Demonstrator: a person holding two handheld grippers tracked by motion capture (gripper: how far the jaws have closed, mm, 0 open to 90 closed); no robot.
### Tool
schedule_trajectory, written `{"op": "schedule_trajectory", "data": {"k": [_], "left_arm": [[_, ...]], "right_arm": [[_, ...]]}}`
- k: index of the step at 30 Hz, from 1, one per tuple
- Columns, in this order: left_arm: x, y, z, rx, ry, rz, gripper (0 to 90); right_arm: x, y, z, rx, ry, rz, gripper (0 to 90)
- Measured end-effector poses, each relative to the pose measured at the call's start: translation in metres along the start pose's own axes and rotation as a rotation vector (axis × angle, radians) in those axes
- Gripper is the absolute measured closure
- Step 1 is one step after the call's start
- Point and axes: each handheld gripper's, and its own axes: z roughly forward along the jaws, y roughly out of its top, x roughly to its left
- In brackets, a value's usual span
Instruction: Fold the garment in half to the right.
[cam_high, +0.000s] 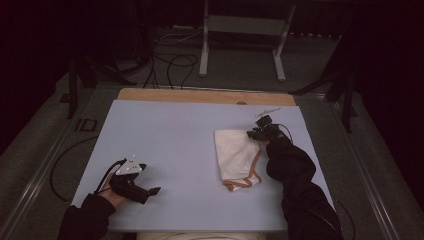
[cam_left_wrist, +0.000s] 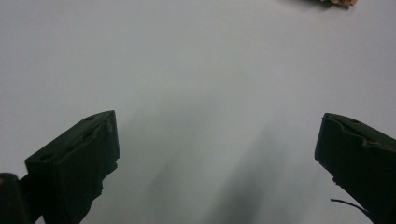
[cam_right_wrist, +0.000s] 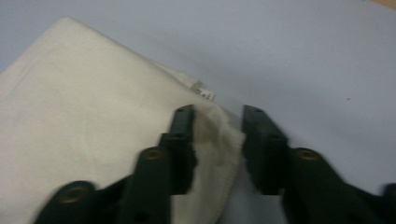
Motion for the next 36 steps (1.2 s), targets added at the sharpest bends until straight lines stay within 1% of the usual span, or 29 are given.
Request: {"op": "schedule_trajectory", "data": {"k": [1, 2, 5, 6, 8, 10, 11, 12, 15, 18, 24, 26, 28, 36], "left_arm": [[0.0, 0.0, 0.0, -0.003, -0.001, -0.003, 0.5], [0.0, 0.0, 0.0, -0.003, 0.001, -0.002, 0.5], [0.0, -0.001, 0.0, -0.004, 0.0, -0.005, 0.5], [0.0, -0.001, 0.0, -0.002, 0.0, -0.002, 0.5], [0.0, 0.0, 0.0, -0.001, -0.001, 0.001, 0.4], [0.0, 0.0, 0.0, -0.003, 0.0, 0.0, 0.4], [0.0, 0.0, 0.0, -0.003, 0.0, 0.0, 0.4], [0.0, 0.0, 0.0, -0.002, 0.001, 0.0, 0.4], [0.0, -0.001, 0.0, 0.002, 0.004, 0.005, 0.4], [0.0, -0.001, 0.001, 0.002, 0.003, 0.004, 0.4], [0.001, -0.001, 0.0, -0.005, 0.004, 0.0, 0.4], [0.0, -0.001, 0.0, -0.003, 0.004, -0.002, 0.4], [0.0, -0.001, 0.0, 0.001, 0.002, 0.001, 0.4], [0.0, -0.001, 0.0, 0.002, 0.004, 0.007, 0.4]], "right_arm": [[0.001, 0.001, -0.001, -0.003, 0.003, 0.004, 51.8], [0.001, 0.001, -0.002, -0.006, 0.007, 0.009, 47.8], [0.002, 0.004, -0.006, -0.014, 0.022, 0.015, 39.5], [0.002, 0.005, -0.007, -0.015, 0.037, 0.017, 36.9], [0.005, 0.008, -0.009, -0.018, 0.047, 0.006, 32.9], [0.009, 0.01, -0.011, -0.021, 0.072, 0.003, 27.1], [0.009, 0.01, -0.011, -0.021, 0.072, 0.003, 27.1], [0.014, 0.014, -0.012, -0.02, 0.09, -0.009, 20.0], [0.019, 0.018, -0.013, -0.027, 0.104, -0.018, 17.8], [0.024, 0.022, -0.014, -0.036, 0.117, -0.038, 13.5], [0.035, 0.028, -0.015, -0.036, 0.16, -0.07, 13.3], [0.038, 0.031, -0.015, -0.034, 0.167, -0.081, 13.3], [0.04, 0.032, -0.015, -0.03, 0.18, -0.083, 13.3], [0.047, 0.034, -0.021, -0.02, 0.21, -0.104, 12.2]]}}
